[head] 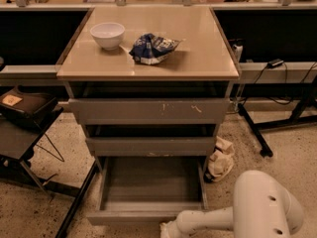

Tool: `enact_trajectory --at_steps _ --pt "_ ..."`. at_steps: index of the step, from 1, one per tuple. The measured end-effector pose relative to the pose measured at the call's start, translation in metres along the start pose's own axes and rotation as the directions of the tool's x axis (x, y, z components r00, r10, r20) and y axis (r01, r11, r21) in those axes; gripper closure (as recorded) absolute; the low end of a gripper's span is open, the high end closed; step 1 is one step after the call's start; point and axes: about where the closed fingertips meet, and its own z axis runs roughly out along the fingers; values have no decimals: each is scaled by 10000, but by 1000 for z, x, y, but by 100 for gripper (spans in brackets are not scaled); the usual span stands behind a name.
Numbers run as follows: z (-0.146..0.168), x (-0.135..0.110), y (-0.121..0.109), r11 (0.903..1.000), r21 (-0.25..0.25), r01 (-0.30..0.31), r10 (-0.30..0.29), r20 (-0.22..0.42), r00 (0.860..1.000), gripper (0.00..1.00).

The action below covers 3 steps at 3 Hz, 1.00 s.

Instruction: Close bottom drawer

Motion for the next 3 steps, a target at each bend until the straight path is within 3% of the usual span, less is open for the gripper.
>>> enact_trajectory --at_steps 1,2,3 --pt "-12 -41 -23 9979 543 352 -379 489 9981 0" --pt "-55 -70 -44 9876 1558 204 -437 1478 9881 0" --pt "-65 -68 -50 9842 1773 -2 -297 1659 9857 0"
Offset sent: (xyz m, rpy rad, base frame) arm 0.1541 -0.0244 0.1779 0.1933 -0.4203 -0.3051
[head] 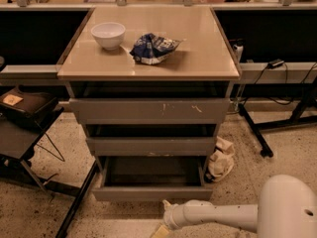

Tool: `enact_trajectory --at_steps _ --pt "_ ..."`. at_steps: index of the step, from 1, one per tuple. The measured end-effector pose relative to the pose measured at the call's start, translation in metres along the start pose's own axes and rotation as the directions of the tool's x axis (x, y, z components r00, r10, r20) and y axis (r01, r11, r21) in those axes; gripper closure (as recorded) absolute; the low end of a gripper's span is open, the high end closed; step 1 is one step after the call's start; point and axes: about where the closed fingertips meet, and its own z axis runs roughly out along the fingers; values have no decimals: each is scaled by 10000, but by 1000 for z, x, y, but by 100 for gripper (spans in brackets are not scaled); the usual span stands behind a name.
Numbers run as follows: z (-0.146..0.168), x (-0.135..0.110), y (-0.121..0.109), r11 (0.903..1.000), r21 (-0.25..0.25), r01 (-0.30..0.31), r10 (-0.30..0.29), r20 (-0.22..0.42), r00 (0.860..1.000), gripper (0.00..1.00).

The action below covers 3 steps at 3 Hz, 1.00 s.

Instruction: Close bottom drawer

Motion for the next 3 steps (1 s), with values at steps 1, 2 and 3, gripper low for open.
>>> enact_trajectory --at_steps 1,2,3 --pt "0 0 0 10000 -1 0 0 0 10000 0" --pt "-7 3 -27 9994 5 -339 339 -124 9993 0" --pt "-12 -1 -69 9967 88 -811 812 -140 9966 0"
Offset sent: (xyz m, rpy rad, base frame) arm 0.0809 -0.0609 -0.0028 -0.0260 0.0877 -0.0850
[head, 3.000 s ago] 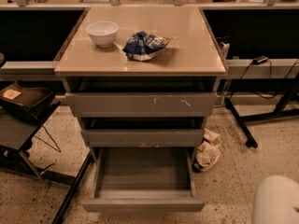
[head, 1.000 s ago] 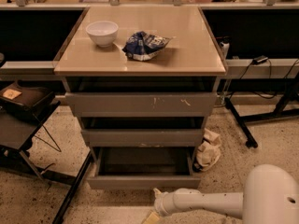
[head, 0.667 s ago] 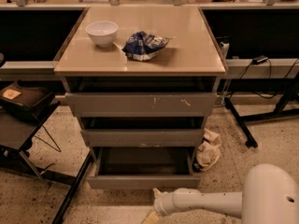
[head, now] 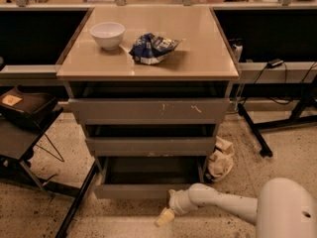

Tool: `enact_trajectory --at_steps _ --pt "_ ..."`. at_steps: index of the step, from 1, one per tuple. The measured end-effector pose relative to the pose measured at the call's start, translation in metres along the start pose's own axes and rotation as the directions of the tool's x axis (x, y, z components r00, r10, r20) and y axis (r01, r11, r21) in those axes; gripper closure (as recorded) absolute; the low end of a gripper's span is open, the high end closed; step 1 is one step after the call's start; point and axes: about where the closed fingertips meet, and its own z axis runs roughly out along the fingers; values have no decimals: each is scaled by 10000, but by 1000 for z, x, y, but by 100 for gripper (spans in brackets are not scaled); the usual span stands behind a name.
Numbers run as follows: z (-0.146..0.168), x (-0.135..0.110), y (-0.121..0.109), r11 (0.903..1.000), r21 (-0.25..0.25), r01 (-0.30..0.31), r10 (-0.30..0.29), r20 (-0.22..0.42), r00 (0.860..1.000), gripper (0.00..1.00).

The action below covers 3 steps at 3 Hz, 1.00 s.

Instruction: Close bottom drawer

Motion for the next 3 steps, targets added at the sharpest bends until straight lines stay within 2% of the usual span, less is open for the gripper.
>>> enact_trajectory --at_steps 1,2,3 --pt "0 0 0 10000 0 0 0 0 10000 0" --pt "-4 -9 -36 9980 290 -562 563 -25 9984 0" --pt "-8 -24 -61 9934 490 -1040 1037 85 9946 0"
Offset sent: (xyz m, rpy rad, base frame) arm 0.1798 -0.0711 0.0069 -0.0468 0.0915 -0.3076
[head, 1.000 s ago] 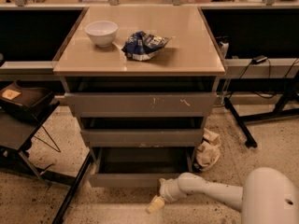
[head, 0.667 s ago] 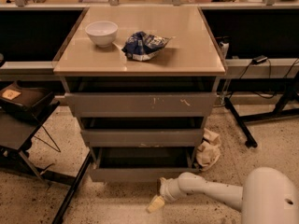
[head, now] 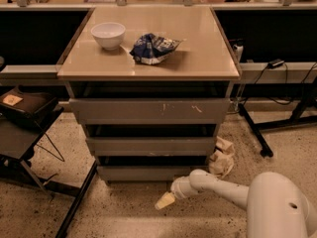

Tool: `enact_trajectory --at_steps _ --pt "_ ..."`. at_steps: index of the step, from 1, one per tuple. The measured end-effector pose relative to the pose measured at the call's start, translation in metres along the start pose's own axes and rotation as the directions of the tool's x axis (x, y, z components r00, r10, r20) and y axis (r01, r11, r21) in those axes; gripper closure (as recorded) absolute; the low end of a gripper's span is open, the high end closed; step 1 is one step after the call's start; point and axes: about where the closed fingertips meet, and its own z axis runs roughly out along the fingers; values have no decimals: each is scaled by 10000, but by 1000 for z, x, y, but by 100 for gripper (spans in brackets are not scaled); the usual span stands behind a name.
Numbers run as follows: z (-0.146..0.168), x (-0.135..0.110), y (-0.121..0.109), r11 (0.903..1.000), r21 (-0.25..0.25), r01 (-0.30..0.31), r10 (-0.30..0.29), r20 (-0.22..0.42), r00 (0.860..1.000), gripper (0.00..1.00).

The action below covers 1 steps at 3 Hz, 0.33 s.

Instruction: Close bottom drawer

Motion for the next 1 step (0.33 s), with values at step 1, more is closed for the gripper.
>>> enact_trajectory --at_steps 1 --pt "0 0 0 10000 -1 0 0 0 10000 0"
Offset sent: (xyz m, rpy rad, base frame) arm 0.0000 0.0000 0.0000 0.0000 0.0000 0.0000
